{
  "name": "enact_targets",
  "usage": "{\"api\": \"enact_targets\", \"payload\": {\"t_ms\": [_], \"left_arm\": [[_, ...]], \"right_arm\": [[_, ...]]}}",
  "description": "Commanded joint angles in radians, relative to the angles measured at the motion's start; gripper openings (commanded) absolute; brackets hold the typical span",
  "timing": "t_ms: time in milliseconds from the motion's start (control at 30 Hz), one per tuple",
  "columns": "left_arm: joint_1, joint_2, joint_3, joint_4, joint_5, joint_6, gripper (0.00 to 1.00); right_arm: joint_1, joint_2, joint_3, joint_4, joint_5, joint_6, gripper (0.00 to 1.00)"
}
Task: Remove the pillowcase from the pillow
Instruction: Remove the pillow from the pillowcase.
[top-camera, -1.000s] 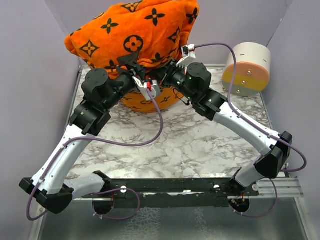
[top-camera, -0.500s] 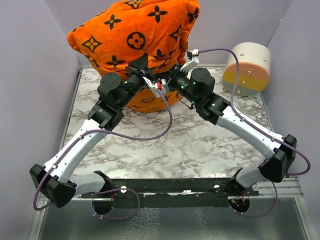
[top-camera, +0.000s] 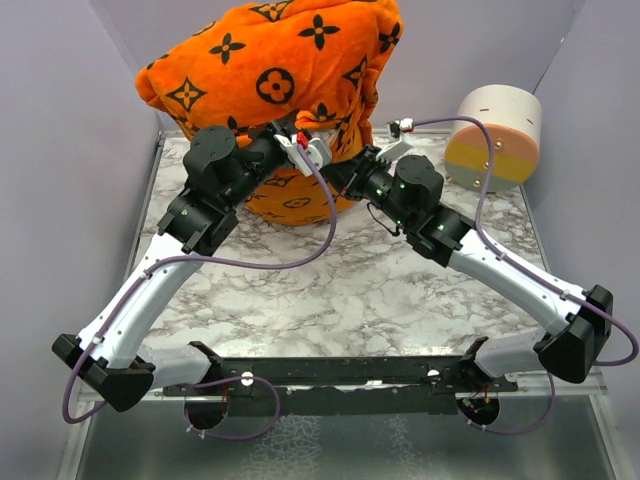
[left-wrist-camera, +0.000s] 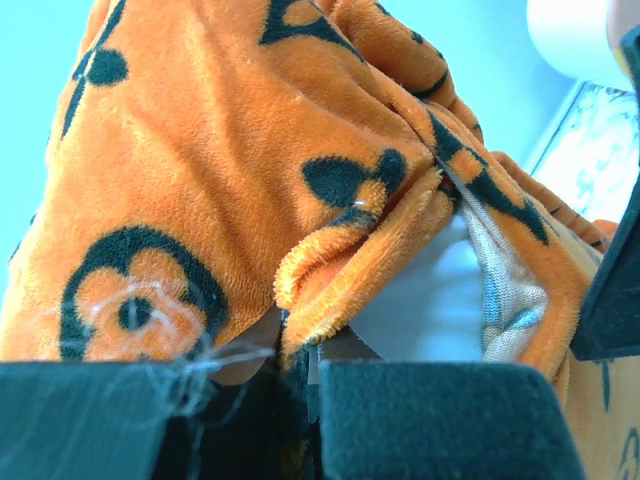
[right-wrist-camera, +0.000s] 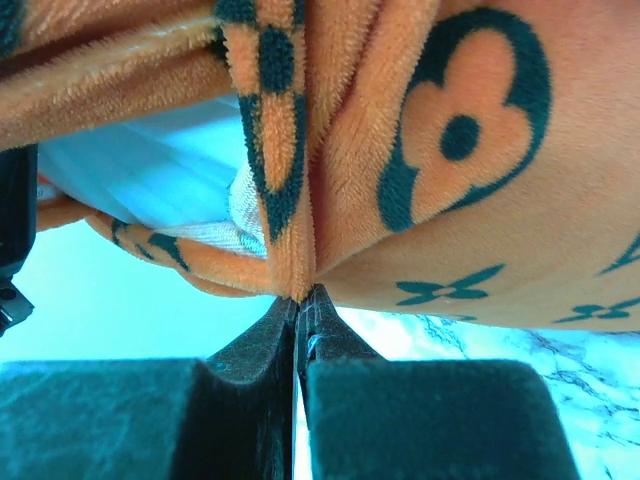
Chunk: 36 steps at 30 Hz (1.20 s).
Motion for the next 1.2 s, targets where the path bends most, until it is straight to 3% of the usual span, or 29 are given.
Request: {"api": "enact_targets", "payload": {"t_ms": [0,167,367,533,667,900,1067,1167], "left_arm": [[-0.003,-0.014,0.116,0.063,0.009,-0.125,0.0],[-0.003,-0.024,0.121,0.029,0.034,-0.149,0.0],[-0.004,-0.032,0.111,0.014,0.038,-0.146,0.0],[-0.004,-0.031,0.115,0.003,0.042,-0.146,0.0],[-0.004,-0.035,0.123,-0.006,0.045,-0.147,0.0],[-0.004,-0.056,0.14,-0.029,0.054,-0.15,0.0],[-0.004,-0.078,0.153,-0.035,0.057,-0.156,0.0],[-0.004,-0.095,0.15,-0.016,0.05,-0.145,0.0]], "right_arm": [[-0.019,-0.077,-0.032,-0.089,0.103,0.0,0.01],[-0.015,-0.103,0.095,-0.21,0.139,-0.022,0.01],[0.037,-0.107,0.195,-0.229,0.149,-0.061,0.16],[0.058,-0.078,0.235,-0.247,0.142,-0.058,0.49],[0.059,-0.048,0.236,-0.23,0.182,-0.055,0.59],[0.057,0.024,0.27,-0.202,0.298,-0.113,0.53],[0.052,0.06,0.266,-0.199,0.356,-0.145,0.26],[0.044,0.043,0.185,-0.184,0.4,-0.136,0.16]]}}
